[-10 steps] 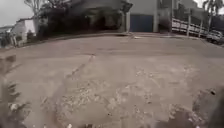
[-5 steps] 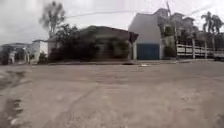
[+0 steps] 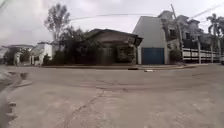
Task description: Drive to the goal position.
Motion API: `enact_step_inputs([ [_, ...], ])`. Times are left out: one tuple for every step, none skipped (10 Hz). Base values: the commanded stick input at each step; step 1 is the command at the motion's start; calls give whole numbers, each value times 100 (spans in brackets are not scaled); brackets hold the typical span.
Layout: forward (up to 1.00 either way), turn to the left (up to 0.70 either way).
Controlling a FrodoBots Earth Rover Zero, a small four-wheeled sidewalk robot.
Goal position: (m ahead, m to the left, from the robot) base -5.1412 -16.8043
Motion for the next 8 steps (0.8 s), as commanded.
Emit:
enact_step_inputs([
  [24,-50],
  [0,-50],
  [0,-50],
  [0,-50],
  [0,-50],
  [0,-50],
  [0,-50],
  [0,-50],
])
